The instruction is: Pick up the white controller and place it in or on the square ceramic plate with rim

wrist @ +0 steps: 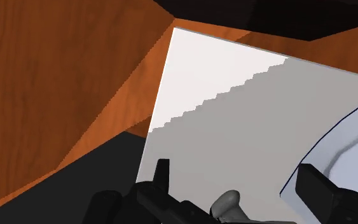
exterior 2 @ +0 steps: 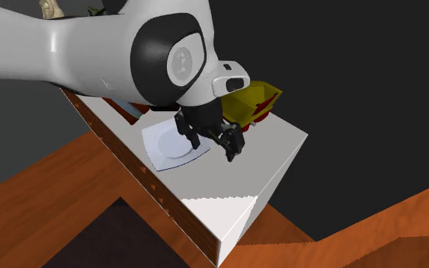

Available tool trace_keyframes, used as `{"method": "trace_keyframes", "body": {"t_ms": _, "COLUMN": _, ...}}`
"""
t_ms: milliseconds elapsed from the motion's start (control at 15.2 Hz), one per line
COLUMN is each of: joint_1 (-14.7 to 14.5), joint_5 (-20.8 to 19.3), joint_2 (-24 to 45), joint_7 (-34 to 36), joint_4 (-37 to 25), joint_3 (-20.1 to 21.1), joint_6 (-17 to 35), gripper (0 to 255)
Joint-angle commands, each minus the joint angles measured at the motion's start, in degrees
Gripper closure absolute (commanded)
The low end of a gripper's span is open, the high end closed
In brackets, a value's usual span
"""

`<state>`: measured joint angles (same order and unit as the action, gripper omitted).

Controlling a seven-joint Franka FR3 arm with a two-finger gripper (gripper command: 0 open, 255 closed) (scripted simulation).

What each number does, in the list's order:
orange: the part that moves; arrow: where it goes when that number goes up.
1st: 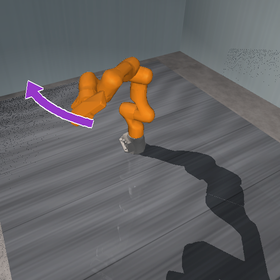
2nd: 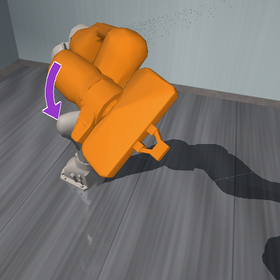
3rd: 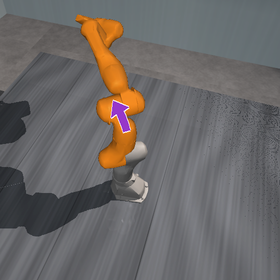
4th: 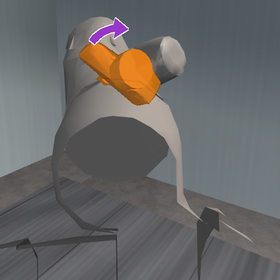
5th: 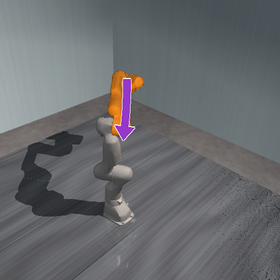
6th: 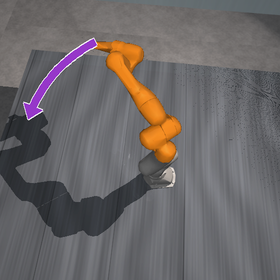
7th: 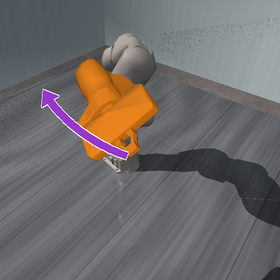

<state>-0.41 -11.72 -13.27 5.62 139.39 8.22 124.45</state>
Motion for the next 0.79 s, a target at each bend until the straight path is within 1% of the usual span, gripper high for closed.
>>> {"method": "trace_keyframes", "body": {"t_ms": 0, "joint_1": -0.12, "joint_5": -1.25, "joint_2": 4.22, "joint_7": 1.09, "joint_4": -1.11, "joint_3": 0.71, "joint_6": 3.31, "gripper": 0}}
{"method": "trace_keyframes", "body": {"t_ms": 330, "joint_1": -0.38, "joint_5": -5.67, "joint_2": 15.37, "joint_7": 3.81, "joint_4": -6.12, "joint_3": 1.64, "joint_6": 9.59, "gripper": 0}}
{"method": "trace_keyframes", "body": {"t_ms": 726, "joint_1": -1.97, "joint_5": -11.57, "joint_2": 28.57, "joint_7": 7.13, "joint_4": -14.39, "joint_3": 1.43, "joint_6": 14.48, "gripper": 0}}
